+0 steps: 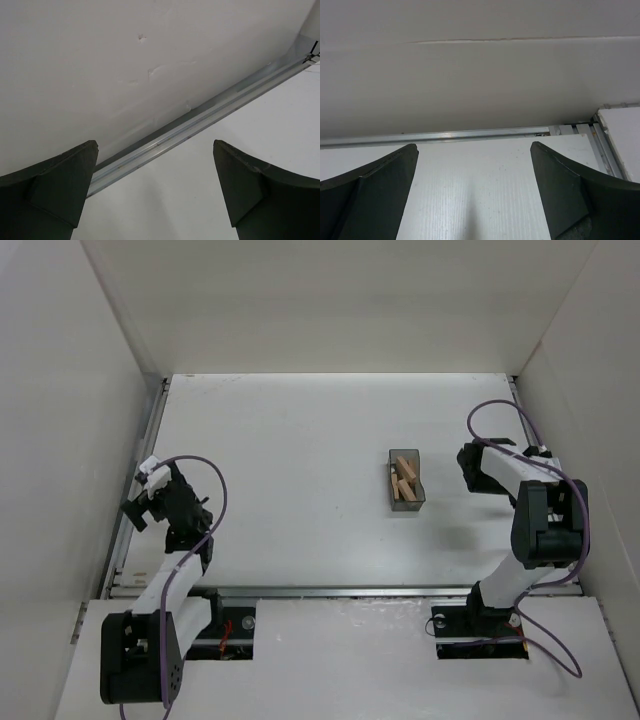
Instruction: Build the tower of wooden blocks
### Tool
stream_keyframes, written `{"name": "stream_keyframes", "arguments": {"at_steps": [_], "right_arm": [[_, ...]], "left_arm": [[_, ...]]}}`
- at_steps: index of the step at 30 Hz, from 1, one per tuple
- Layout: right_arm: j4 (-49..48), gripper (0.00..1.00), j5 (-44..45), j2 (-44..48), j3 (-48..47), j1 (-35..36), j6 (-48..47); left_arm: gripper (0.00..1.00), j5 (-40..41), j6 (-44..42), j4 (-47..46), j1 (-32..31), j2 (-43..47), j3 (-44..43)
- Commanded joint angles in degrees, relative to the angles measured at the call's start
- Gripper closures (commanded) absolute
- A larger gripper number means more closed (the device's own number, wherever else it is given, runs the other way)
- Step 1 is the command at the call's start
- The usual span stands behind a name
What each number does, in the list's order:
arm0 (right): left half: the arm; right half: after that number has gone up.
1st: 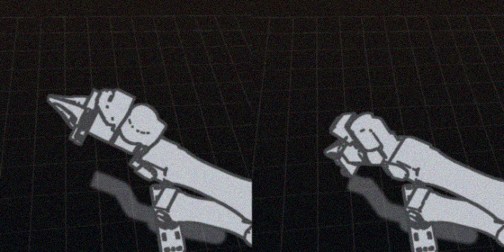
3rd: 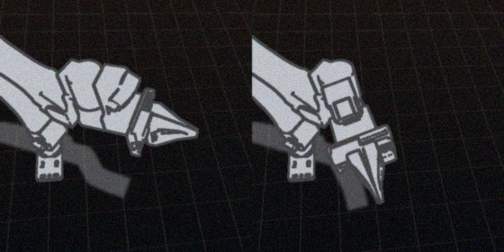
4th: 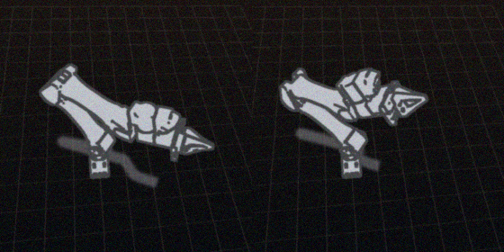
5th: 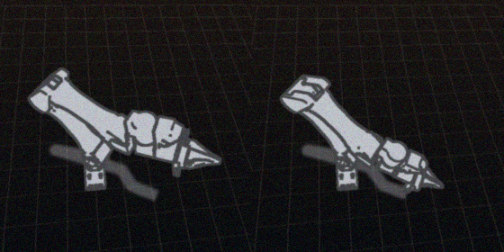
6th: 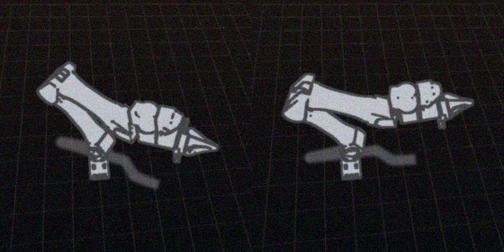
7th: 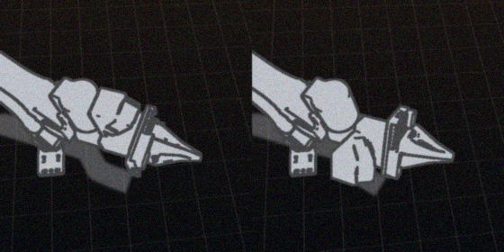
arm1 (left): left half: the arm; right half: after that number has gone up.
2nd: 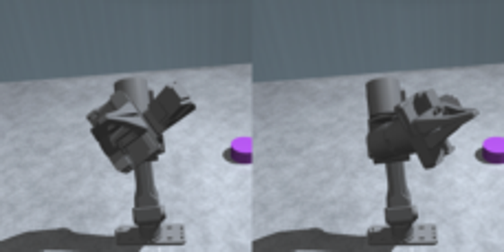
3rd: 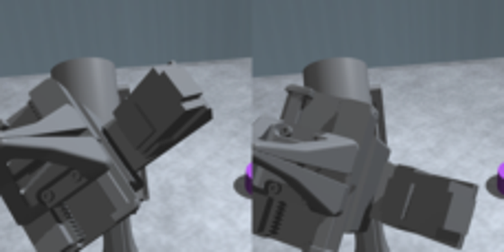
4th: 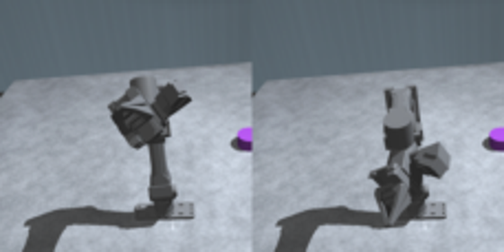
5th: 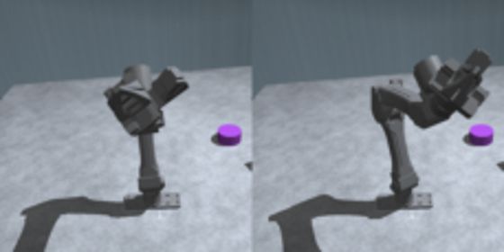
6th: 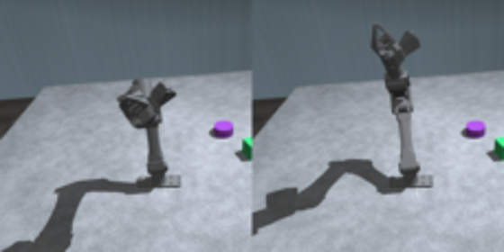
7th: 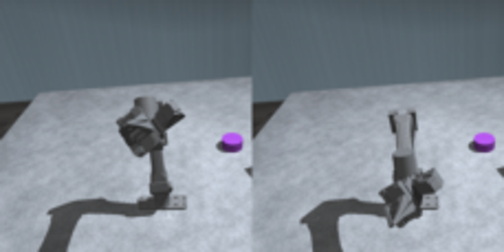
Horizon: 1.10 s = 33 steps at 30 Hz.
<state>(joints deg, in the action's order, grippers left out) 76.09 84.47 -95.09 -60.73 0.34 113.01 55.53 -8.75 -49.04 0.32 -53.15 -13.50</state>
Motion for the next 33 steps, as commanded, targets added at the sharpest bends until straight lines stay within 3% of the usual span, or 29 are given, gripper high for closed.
{"name": "stream_keyframes", "arguments": {"at_steps": [1, 7, 11, 14, 17, 18, 19, 20, 21, 22, 24, 27, 29, 33], "right_arm": [[3.09, 0.00, 7.20, -0.18, -2.28, -0.43, 0.90], [3.09, 0.00, 8.34, 3.06, -13.16, 4.13, -16.40], [3.09, 0.00, 9.05, 7.37, -21.95, 11.24, -23.26], [3.09, 0.00, 9.84, 5.63, -31.85, 19.33, -34.23], [3.09, 0.00, 5.73, -1.31, -42.14, 25.48, -48.38], [-8.65, 0.00, 1.71, -2.63, -43.06, 26.02, -75.12], [-23.74, 0.00, -6.51, -1.60, -41.50, 26.03, -94.53], [-34.24, 0.08, -37.57, 0.93, -38.18, 26.03, -103.86], [-43.74, 0.08, -45.45, 3.57, -32.75, 25.51, -105.44], [-46.45, 0.08, -48.84, 7.86, -31.22, 25.50, -104.06], [-48.14, 0.06, -59.55, 10.88, -29.81, 22.71, -98.35], [-51.31, 0.03, -77.62, 15.10, -26.38, 19.88, -99.03], [-47.90, 0.03, -78.49, 15.11, -24.27, 19.26, -99.04], [-43.85, 0.06, -79.28, 15.11, -18.12, 18.56, -99.22]], "left_arm": [[0.01, -2.26, -1.79, -3.34, -0.93, 1.47, 0.75], [0.01, -3.57, -3.72, -3.35, -0.93, 1.47, -0.03], [0.01, -13.76, -9.43, 12.18, -1.46, 1.99, -12.73], [0.01, -19.38, -10.57, 19.66, -1.98, 1.47, -23.63], [0.01, -35.18, -16.36, 27.22, -1.99, 1.47, -30.08], [0.01, -43.14, -21.17, 31.42, -2.60, 0.94, -33.40], [0.01, -46.35, -23.83, 33.72, -3.47, 0.94, -34.83], [0.01, -48.74, -26.46, 36.18, -4.09, 0.94, -36.32], [0.01, -50.50, -28.58, 38.64, -4.88, -0.19, -37.73], [0.01, -51.65, -30.69, 43.80, -6.28, -0.90, -41.14], [0.01, -52.36, -30.71, 48.66, -7.69, -2.83, -44.67], [0.01, -52.36, -28.70, 56.58, -9.02, -6.96, -50.65], [0.01, -52.36, -27.38, 59.74, -9.71, -9.25, -53.81], [0.01, -59.81, -26.59, 65.99, -10.25, -10.05, -56.11]]}}
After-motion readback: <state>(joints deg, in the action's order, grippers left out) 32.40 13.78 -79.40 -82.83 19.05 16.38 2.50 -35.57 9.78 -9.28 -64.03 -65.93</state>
